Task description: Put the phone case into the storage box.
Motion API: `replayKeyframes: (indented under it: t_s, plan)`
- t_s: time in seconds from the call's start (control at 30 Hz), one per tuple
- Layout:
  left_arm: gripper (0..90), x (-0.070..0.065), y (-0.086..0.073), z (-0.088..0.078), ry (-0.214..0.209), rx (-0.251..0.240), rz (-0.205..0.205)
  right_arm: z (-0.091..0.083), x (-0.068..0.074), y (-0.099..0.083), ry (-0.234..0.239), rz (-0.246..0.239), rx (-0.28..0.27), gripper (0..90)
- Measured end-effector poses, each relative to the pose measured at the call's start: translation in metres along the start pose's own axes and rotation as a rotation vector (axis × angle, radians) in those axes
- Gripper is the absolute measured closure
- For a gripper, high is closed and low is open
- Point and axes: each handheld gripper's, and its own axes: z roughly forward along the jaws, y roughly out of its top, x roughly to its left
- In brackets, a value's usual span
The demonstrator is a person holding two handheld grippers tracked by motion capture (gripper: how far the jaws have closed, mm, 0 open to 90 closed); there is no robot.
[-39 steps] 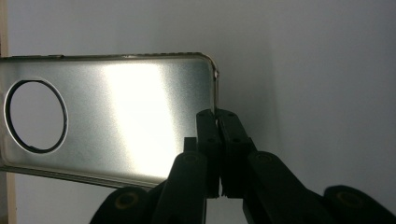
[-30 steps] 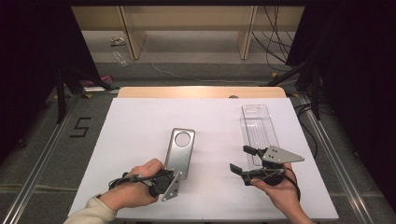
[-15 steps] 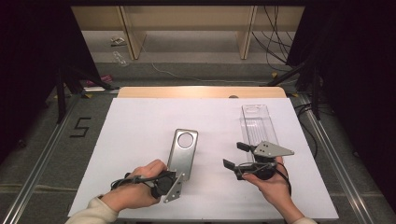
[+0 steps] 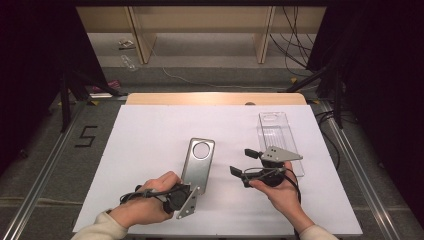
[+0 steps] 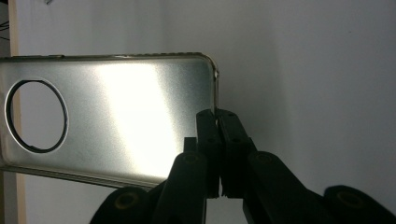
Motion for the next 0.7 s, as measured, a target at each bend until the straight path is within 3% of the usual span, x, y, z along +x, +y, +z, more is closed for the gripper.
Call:
replayKeyframes:
  t_s: [0.7]
  plan:
    - [87.8, -0.002, 0.006, 0.000, -0.009, -0.015, 0.012, 0.035, -0.001, 0.007, 0.017, 0.049, 0.021, 17.6]
